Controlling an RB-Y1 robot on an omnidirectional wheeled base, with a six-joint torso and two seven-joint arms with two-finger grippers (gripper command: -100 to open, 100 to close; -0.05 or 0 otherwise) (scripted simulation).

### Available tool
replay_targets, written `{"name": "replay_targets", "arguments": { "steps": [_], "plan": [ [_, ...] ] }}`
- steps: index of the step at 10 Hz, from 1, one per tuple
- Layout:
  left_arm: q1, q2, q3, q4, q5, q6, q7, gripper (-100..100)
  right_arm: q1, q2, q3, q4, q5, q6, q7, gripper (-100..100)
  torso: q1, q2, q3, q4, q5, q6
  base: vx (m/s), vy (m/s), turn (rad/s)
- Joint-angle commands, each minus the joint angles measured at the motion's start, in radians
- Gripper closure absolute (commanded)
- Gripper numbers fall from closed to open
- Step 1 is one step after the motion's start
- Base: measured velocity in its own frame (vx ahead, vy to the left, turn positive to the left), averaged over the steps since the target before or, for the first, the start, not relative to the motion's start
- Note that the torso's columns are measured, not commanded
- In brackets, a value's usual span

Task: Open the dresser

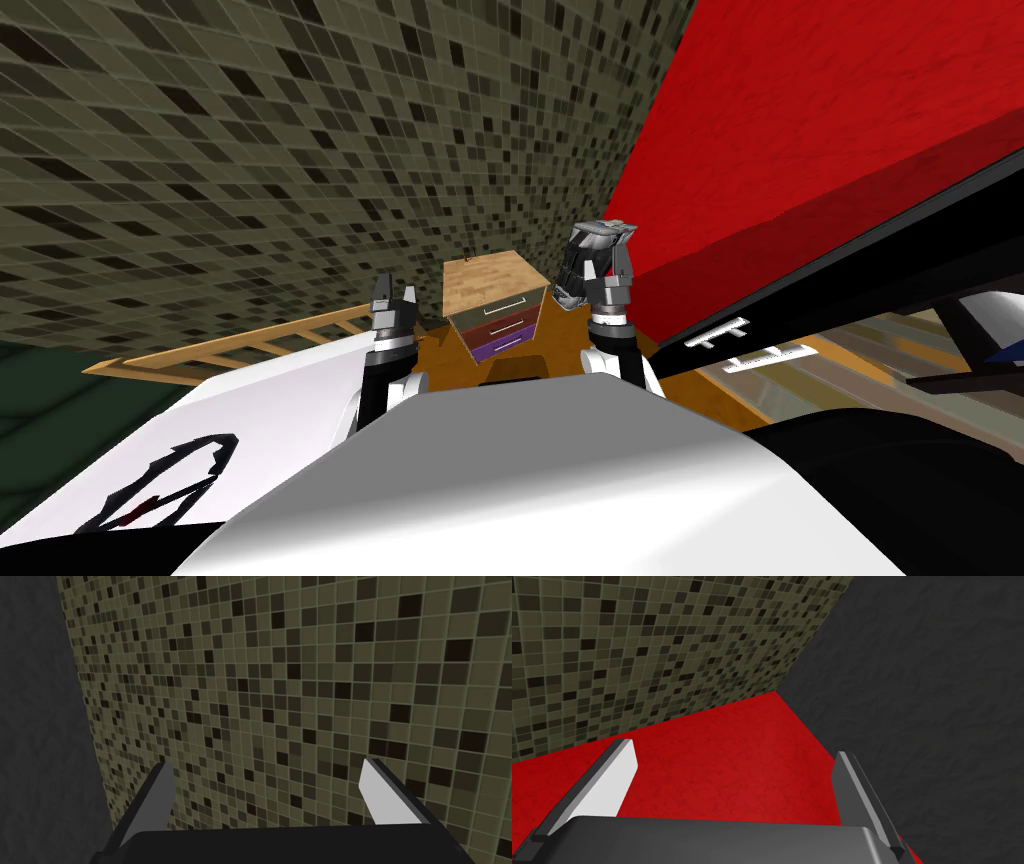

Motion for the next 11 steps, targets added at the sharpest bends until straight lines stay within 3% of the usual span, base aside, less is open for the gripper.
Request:
{"name": "replay_targets", "arguments": {
  "steps": [1,9,10,11],
  "plan": [
    [0.000,0.000,0.000,0.000,0.000,0.000,0.000,0,0.000,0.000,0.000,0.000,0.000,0.000,0.000,0,0.000,0.040,-0.082,0.041,0.000,0.000,0.000,0.000,0.000],
    [0.000,0.000,0.000,0.000,0.000,0.000,0.000,0,0.000,0.000,0.000,0.000,0.000,0.000,0.000,0,0.000,0.618,-1.234,0.617,0.000,0.000,0.000,0.000,0.000],
    [-0.006,0.038,0.002,0.024,0.002,-0.007,-0.001,-100,0.000,0.000,0.000,0.000,0.000,0.000,0.000,0,0.000,0.691,-1.382,0.691,0.000,0.000,0.024,-0.022,0.013],
    [-0.009,0.052,0.004,0.039,0.003,-0.012,-0.002,-100,0.000,0.000,0.000,0.000,0.000,0.000,0.000,0,-0.001,0.724,-1.451,0.724,0.000,0.000,0.026,-0.042,0.021]
  ]
}}
